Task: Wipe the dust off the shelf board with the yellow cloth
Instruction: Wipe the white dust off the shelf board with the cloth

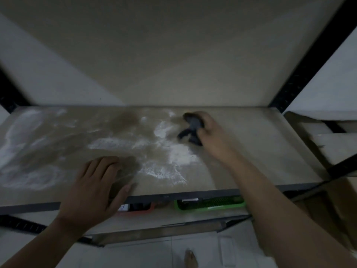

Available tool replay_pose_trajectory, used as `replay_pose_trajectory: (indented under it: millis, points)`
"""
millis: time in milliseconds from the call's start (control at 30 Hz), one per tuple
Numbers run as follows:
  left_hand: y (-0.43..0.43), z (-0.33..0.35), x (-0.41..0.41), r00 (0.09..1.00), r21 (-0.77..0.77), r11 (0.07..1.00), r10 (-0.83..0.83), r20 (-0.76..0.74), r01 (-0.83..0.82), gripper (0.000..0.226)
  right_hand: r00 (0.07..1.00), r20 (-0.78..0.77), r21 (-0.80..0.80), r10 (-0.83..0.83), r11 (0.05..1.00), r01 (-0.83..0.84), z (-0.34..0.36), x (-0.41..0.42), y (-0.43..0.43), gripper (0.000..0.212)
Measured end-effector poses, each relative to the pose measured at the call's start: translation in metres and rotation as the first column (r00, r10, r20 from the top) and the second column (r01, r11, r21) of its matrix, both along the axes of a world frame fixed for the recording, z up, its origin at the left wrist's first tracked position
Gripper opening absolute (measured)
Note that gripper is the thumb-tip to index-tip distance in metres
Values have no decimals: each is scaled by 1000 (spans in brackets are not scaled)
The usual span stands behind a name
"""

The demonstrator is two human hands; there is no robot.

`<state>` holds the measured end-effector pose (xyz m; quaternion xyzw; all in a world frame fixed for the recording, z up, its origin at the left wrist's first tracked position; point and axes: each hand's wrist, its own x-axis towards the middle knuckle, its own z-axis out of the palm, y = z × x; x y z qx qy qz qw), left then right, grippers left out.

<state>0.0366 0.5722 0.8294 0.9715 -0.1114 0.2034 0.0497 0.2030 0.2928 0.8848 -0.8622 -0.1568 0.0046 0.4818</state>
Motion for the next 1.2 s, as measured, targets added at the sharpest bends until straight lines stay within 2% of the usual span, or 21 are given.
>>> replay_pose_trajectory:
  millis: [33, 100, 200, 267, 333, 367, 433, 467, 500, 567, 633, 733, 833, 867, 900, 967, 1033, 1100, 1133, 1200]
  points:
    - [0, 0, 0, 1000, -2, 1000, -2, 5, 2, 54, 996, -67, 139, -55, 988, 64, 10, 7, -18, 31]
    - [-1, 0, 1, 1000, -6, 1000, -7, 19, 8, 52, 971, -119, 218, -205, 949, 227, 32, 19, -59, 26]
    - [-1, 0, 0, 1000, -2, 1000, -8, 25, 8, 50, 927, -263, 240, -267, 913, 330, 36, 28, -106, 35]
    - [-1, 0, 1, 1000, -3, 1000, -6, 24, 6, 50, 889, -342, 161, -303, 914, 373, 21, 35, -111, 38]
    - [-2, 0, 0, 1000, -7, 1000, -7, 22, 7, 50, 905, -207, -45, -372, 928, 371, 5, 40, -116, 33]
    - [-2, 0, 0, 1000, -9, 1000, -7, 21, 7, 50, 922, -72, -174, -380, 915, 364, 0, 40, -119, 31]
    - [-1, 0, 0, 1000, -15, 1000, -9, 21, 9, 50, 920, 239, -442, -311, 809, 389, -10, 39, -125, 31]
    - [-1, 0, 0, 1000, -18, 1000, -11, 23, 12, 50, 909, 337, -527, -246, 751, 399, -17, 37, -125, 31]
    - [-1, 0, 0, 1000, -20, 1000, -15, 23, 15, 50, 905, 365, -575, -219, 711, 404, -23, 34, -121, 32]
    - [-1, 1, -1, 999, -22, 1000, -17, 28, 17, 50, 902, 367, -617, -228, 666, 419, -28, 23, -103, 32]
    - [0, 2, -1, 999, -20, 1000, -15, 29, 15, 49, 895, 344, -602, -283, 665, 442, -26, 11, -77, 32]
    - [0, 3, 0, 1000, -24, 1000, -18, 20, 19, 47, 920, 333, -517, -208, 775, 362, -25, -17, -14, 30]
    - [0, 4, -1, 1000, -15, 1000, -21, 7, 21, 49, 971, 234, -433, 48, 899, 60, -22, -35, 36, 31]
    - [0, 4, -2, 1000, -18, 1000, -22, 4, 22, 49, 976, 208, -392, 57, 920, 30, -15, -32, 33, 33]
    - [1, 4, -2, 1000, -19, 1000, -18, 3, 18, 48, 968, 250, -366, 17, 927, 78, -8, -22, 21, 35]
    - [0, 4, -1, 1000, -14, 1000, -5, 2, 5, 47, 921, 350, -376, -171, 875, 305, 0, 5, -23, 39]
    - [0, 3, 0, 1000, -14, 1000, -7, 13, 7, 47, 886, 313, -451, -342, 768, 455, -3, 30, -65, 37]
    - [1, 2, -1, 1000, -6, 1000, -11, 13, 11, 48, 881, 318, -554, -350, 685, 473, -15, 38, -69, 38]
    - [1, 1, -1, 1000, -7, 1000, -10, 10, 10, 48, 886, 337, -576, -319, 674, 462, -20, 38, -57, 40]
    - [1, 2, -1, 1000, -11, 1000, -4, 7, 4, 49, 911, 340, -570, -233, 719, 397, -27, 32, -14, 40]
